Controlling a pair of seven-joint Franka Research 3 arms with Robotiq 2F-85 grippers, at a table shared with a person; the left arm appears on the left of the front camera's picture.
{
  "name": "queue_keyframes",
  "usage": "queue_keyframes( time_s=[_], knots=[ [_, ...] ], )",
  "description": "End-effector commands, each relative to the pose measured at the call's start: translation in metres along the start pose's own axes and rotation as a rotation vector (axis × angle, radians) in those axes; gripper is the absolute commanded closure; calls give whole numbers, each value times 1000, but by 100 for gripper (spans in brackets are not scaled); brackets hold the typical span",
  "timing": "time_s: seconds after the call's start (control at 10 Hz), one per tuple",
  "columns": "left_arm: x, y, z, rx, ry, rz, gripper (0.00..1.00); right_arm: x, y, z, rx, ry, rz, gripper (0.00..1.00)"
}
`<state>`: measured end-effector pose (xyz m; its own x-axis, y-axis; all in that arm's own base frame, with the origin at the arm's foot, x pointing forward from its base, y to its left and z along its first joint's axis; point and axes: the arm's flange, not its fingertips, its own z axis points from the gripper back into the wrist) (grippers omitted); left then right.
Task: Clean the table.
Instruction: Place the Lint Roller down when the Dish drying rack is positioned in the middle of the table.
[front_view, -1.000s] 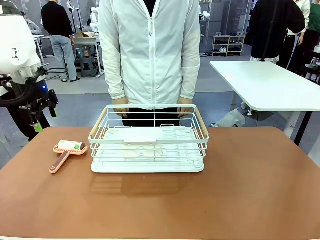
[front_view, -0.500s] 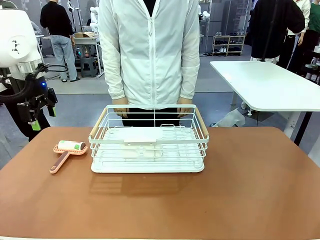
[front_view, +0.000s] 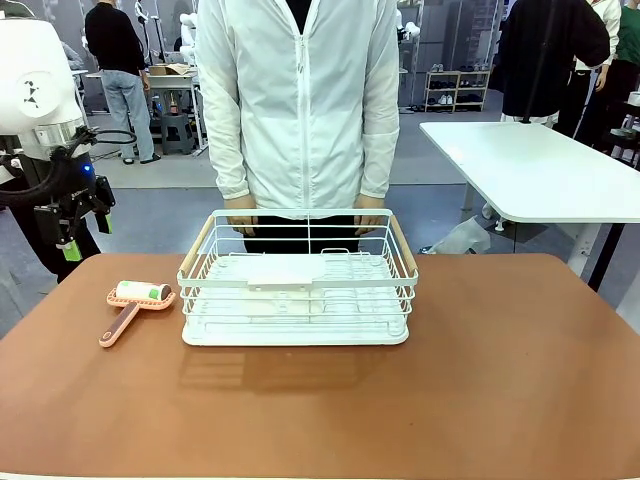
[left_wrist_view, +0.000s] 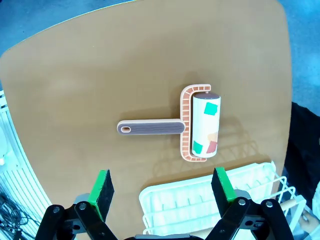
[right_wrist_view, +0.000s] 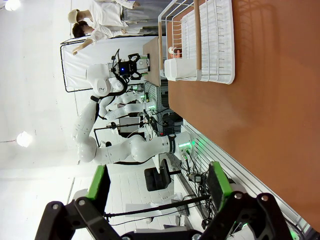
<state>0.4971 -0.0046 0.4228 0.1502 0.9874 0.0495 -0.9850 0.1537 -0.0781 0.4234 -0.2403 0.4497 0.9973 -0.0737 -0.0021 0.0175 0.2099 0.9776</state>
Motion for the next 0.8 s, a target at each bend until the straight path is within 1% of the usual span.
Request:
queue_keyframes(
  time_s=[0.0,0.7],
  knots=[
    [1,2,-2,-15,-5,1,0,-1,2,0,0,-1,4,0],
    [1,2,-2,-15,-5,1,0,-1,2,0,0,-1,4,0]
  ],
)
